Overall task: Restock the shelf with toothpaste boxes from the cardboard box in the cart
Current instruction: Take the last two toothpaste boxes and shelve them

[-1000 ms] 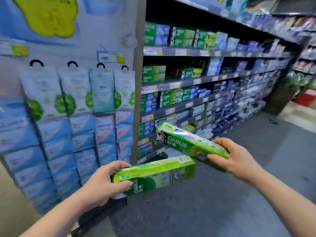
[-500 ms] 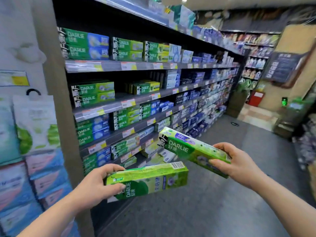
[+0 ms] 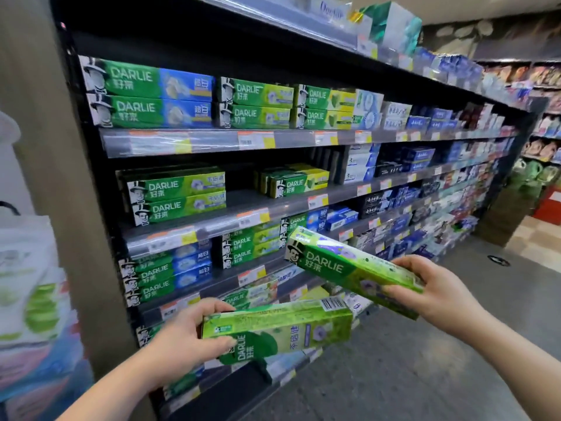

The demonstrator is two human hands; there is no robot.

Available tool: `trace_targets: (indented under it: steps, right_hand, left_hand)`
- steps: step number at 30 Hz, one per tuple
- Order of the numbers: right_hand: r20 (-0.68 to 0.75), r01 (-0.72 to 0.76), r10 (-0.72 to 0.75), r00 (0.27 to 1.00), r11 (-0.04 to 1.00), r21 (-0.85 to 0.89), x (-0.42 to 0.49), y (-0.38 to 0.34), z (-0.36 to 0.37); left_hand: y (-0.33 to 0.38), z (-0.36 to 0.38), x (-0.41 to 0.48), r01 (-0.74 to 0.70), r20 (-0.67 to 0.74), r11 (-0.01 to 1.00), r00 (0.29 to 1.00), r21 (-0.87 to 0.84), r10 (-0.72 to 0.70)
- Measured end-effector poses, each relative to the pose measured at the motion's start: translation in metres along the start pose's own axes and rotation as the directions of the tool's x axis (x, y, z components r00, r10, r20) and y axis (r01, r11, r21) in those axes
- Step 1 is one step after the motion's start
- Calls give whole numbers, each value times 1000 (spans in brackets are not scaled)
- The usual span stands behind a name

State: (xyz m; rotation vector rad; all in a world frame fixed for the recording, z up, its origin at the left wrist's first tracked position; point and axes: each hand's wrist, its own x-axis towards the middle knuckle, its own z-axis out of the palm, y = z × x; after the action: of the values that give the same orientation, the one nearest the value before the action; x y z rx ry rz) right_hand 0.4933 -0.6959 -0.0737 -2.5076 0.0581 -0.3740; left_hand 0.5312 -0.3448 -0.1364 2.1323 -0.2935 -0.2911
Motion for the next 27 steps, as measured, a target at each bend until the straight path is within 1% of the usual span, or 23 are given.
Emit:
trace_targets:
  steps: [3, 5, 8, 11, 13, 17, 20, 23, 27]
  right_hand:
    - [88, 133, -135, 987, 991, 33, 58, -1, 12]
    - [150, 224, -231, 961, 973, 60, 95, -3, 19]
    - [232, 352, -365, 902, 931, 96, 150, -8, 31]
    - [250, 480, -493, 833, 869, 118, 200, -20, 49]
    - [283, 543, -553, 784, 831, 121, 226, -35, 65]
    - [315, 597, -634, 706, 772, 215, 262, -69, 100]
    - [330, 643, -692, 642, 721, 259, 278, -95, 127]
    - [320, 683, -730, 605, 681, 264, 290, -117, 151]
    - [334, 693, -735, 590, 673, 259, 300, -137, 177]
  left_hand:
    - [-4, 1, 13, 67, -117, 998, 991, -15, -68]
    - [-2, 3, 18, 111, -200, 993, 973, -36, -116]
    - [6, 8, 22, 158, -328, 986, 929, -60, -169]
    - [11, 12, 20, 194, -440, 973, 868, -126, -230]
    - [10, 15, 17, 202, -498, 962, 825, -183, -268]
    - [7, 15, 10, 218, -609, 950, 730, -224, -311]
    - [2, 5, 9, 227, -648, 947, 691, -227, -321]
    - [-7, -8, 11, 214, -654, 950, 690, -225, -310]
    - [-19, -25, 18, 172, -652, 956, 701, -239, -289]
